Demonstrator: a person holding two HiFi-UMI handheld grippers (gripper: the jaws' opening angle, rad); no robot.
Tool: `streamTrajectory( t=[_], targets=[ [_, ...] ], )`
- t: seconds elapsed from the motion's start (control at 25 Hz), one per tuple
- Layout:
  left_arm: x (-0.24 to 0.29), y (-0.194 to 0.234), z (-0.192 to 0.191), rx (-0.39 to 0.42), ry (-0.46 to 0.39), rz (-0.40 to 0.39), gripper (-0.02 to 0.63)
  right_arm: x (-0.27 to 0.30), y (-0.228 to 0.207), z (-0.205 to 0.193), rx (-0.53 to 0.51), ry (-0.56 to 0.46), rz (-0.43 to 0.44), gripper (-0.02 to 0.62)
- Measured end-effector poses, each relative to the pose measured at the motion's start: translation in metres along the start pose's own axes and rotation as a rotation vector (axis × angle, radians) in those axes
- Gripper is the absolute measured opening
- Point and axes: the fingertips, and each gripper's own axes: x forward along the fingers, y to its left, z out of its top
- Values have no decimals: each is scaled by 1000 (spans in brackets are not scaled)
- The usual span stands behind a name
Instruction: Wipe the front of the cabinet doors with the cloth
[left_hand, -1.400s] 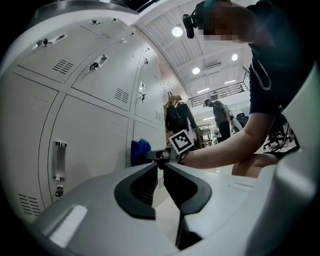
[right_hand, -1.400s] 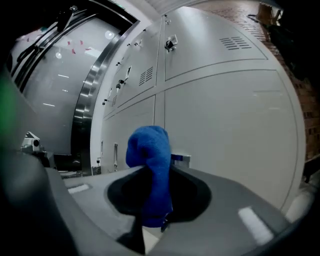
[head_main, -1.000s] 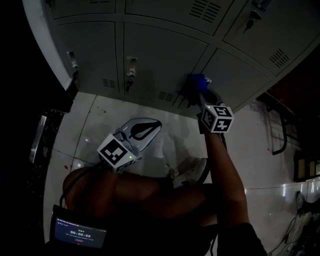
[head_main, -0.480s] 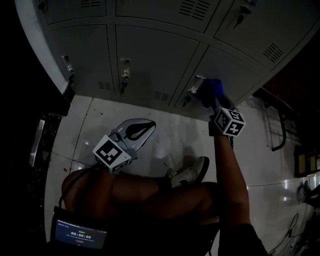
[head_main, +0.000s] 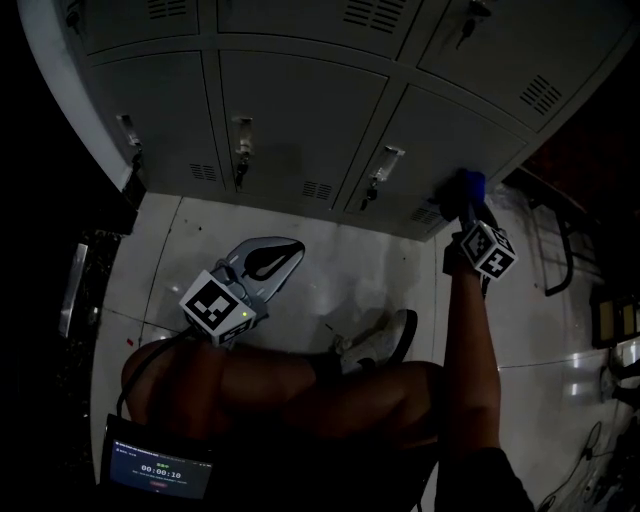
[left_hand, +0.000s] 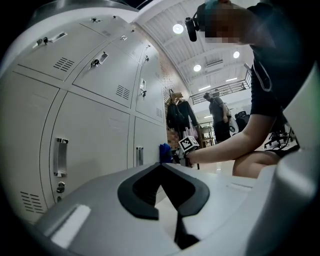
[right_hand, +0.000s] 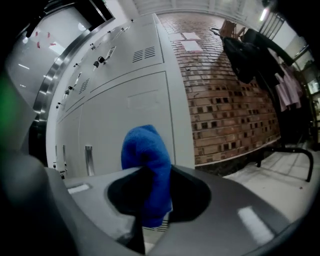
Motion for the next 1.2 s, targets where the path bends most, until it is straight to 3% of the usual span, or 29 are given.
streamTrajectory(
  t=[0.16,0.28,0.52,0.76,0.96,1.2],
  targets=[
    [1,-1,-1,5,3,-5,6,-5,-24,1,-29,-2,-56,81],
    [1,1,-4,3,9,-3,6,-9,-34,0,43,-14,-85,81],
    [0,1,-3,-2,11,1,6,-18,-18,8,11,-45,-53,81],
    [0,-2,1,7,-3,-6,6,-15,57,14,-19,-75,109,81],
    [0,-3,2,9,0,-4,6,-3,132,-25,-73,5,292,81],
    [0,-4,4,9,-8,-7,6,7,170,-60,-185,73,384,81]
  ],
)
